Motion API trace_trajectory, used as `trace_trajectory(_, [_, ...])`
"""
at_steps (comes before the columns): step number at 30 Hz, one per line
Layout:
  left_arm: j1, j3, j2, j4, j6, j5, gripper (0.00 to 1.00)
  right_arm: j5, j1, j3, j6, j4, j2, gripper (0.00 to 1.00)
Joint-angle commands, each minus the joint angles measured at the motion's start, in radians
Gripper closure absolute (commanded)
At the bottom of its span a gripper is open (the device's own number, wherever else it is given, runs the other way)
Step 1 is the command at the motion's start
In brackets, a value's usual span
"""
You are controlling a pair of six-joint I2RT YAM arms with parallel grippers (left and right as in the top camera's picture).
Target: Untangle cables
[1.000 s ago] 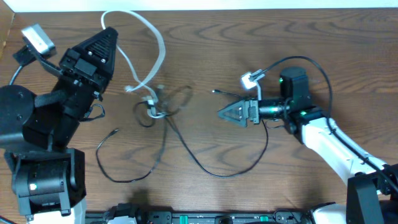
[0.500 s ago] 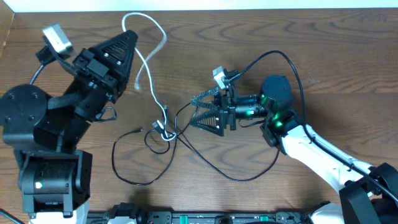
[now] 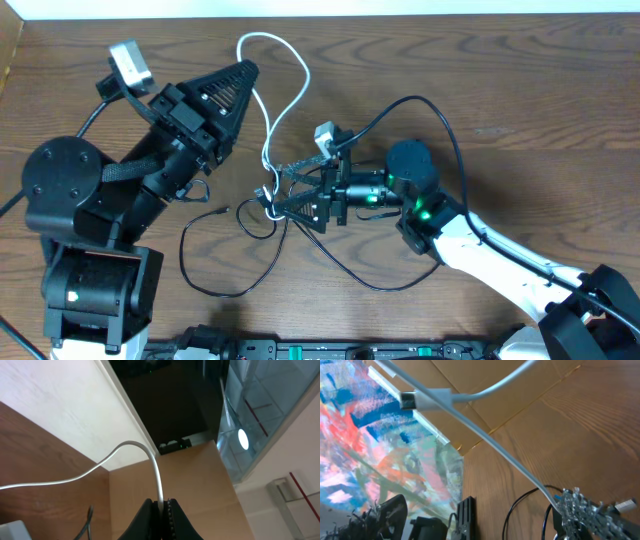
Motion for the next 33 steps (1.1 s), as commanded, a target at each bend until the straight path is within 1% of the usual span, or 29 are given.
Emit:
trace_trajectory(1, [-0.027,0.014,-0.004,0.005,-0.003,-0.005,0.93,0.051,0.025,0.003,-0.077,0.001,0.002,0.08])
trace_trajectory(5, [-0.062,0.014,-0.004,0.005,-0.006,-0.008,0.93,0.097,0.028,0.003,-0.1,-0.018,0.002,0.09])
trace_trajectory(9, [-0.069,0.014,-0.004,0.005,-0.006,-0.008,0.93,0.119,0.028,0.003,-0.146,-0.028,0.002,0.12])
trace_trajectory(14, [-0.08,0.014,-0.004,-0.014,-0.017,-0.003,0.93,0.19,0.028,0.003,-0.209,-0.035,0.002,0.12])
trace_trajectory(16, [-0.08,0.014,-0.003,-0.027,-0.017,-0.013,0.93,0.197,0.028,0.003,-0.21,-0.039,0.002,0.16])
trace_trajectory(18, [-0.08,0.014,-0.003,-0.051,-0.016,-0.037,0.92,0.199,0.029,0.003,-0.209,-0.055,0.002,0.25])
trace_trajectory(21, [-0.08,0.014,-0.003,-0.085,-0.015,-0.079,0.93,0.199,0.029,0.003,-0.209,-0.089,0.002,0.41])
trace_trajectory(23, [-0.08,0.014,-0.003,-0.109,-0.012,-0.117,0.93,0.199,0.029,0.003,-0.208,-0.111,0.002,0.55])
trace_trajectory(24, [-0.08,0.014,-0.003,-0.122,-0.009,-0.138,0.93,0.198,0.029,0.003,-0.199,-0.117,0.002,0.64])
trace_trajectory(25, [-0.08,0.014,-0.003,-0.141,-0.005,-0.171,0.92,0.196,0.028,0.003,-0.174,-0.121,0.002,0.76])
trace_trajectory(27, [-0.08,0.014,-0.002,-0.163,0.006,-0.208,0.93,0.184,0.029,0.003,-0.145,-0.112,0.002,0.89])
trace_trajectory(28, [-0.08,0.014,-0.002,-0.175,0.006,-0.219,0.92,0.168,0.029,0.003,-0.137,-0.096,0.002,0.92])
trace_trajectory(29, [-0.08,0.014,-0.002,-0.187,0.006,-0.224,0.92,0.156,0.029,0.003,-0.131,-0.08,0.002,0.93])
trace_trajectory(30, [-0.08,0.014,-0.002,-0.19,0.005,-0.222,0.93,0.15,0.029,0.003,-0.113,-0.054,0.002,0.81])
trace_trajectory(31, [-0.08,0.014,-0.002,-0.189,0.005,-0.219,0.93,0.15,0.029,0.003,-0.107,-0.043,0.002,0.66])
trace_trajectory(33, [-0.08,0.014,-0.004,-0.185,0.0,-0.219,0.93,0.156,0.028,0.003,-0.106,-0.04,0.002,0.55])
